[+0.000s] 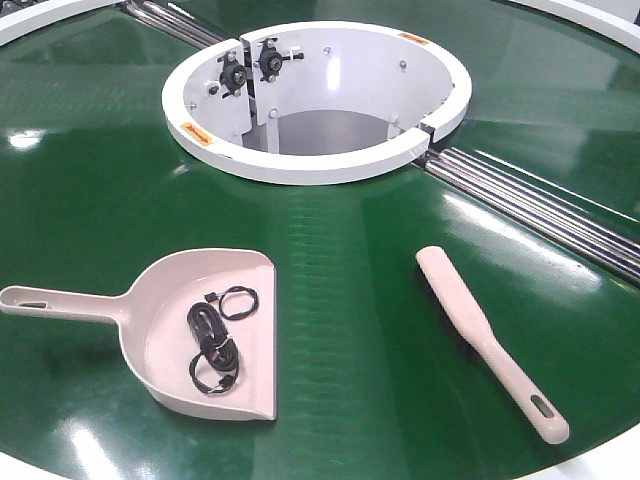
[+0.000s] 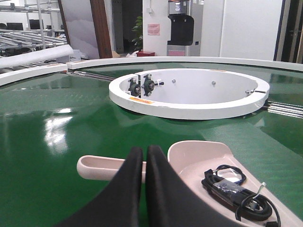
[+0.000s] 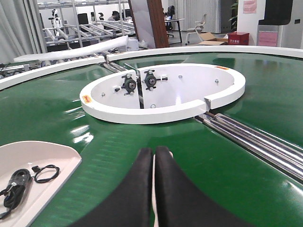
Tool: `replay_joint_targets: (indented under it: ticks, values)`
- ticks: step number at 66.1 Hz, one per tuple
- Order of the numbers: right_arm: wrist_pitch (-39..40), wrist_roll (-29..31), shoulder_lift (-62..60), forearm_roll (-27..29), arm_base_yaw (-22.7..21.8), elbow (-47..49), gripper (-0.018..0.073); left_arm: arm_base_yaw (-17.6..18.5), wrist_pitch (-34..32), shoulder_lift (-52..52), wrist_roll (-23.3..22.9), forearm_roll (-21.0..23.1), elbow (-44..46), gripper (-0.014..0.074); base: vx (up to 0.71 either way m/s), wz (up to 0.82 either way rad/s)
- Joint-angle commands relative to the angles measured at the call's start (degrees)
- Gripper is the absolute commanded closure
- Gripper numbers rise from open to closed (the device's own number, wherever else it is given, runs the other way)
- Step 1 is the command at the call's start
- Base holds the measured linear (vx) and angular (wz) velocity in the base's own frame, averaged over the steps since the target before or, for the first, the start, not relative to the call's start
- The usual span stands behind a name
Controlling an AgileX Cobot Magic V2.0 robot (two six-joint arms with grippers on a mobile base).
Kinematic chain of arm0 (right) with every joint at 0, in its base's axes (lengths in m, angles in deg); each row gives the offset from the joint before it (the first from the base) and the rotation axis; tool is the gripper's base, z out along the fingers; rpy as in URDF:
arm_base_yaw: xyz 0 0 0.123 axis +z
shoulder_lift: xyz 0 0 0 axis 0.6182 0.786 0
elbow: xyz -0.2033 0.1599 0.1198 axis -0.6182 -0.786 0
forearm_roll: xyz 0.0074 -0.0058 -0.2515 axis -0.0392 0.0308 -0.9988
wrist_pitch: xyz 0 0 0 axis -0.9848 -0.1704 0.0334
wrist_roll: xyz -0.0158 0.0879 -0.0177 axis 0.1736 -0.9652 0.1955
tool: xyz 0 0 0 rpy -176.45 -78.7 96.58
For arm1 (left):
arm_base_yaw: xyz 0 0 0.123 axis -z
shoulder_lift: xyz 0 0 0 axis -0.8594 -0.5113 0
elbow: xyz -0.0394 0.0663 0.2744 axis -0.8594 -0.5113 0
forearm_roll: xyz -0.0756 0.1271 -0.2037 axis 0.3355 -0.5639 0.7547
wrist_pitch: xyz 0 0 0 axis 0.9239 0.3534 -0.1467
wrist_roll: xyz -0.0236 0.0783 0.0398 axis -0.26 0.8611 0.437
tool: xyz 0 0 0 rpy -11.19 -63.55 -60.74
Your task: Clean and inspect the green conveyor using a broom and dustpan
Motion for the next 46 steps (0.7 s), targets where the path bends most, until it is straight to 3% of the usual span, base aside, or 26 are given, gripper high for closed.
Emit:
replay_joint_targets:
  ticks: [1, 30, 37, 46]
  values:
    - [4.5, 0.23, 0.6, 0.19, -0.35, 1.56, 0.0568, -0.04, -4.48, 0.84, -0.53, 0.07, -0.52, 0.0604, 0.0, 0.0]
    - [4.54, 0.51, 0.6, -0.03, -0.35, 1.56, 0.0568, -0.04, -4.48, 0.84, -0.53, 0.07, -0.52, 0.0604, 0.0, 0.0]
    - [4.07, 1.38, 0.67, -5.12, -0.76, 1.47, 0.0568, -0.04, -4.48, 0.84, -0.53, 0.07, -0.52, 0.0604, 0.0, 0.0]
    - [8.47, -2.85, 0.64, -10.97, -6.71, -3.23, 0.0568, 0.03, -4.48, 0.84, -0.53, 0.07, -0.52, 0.0604, 0.0, 0.0]
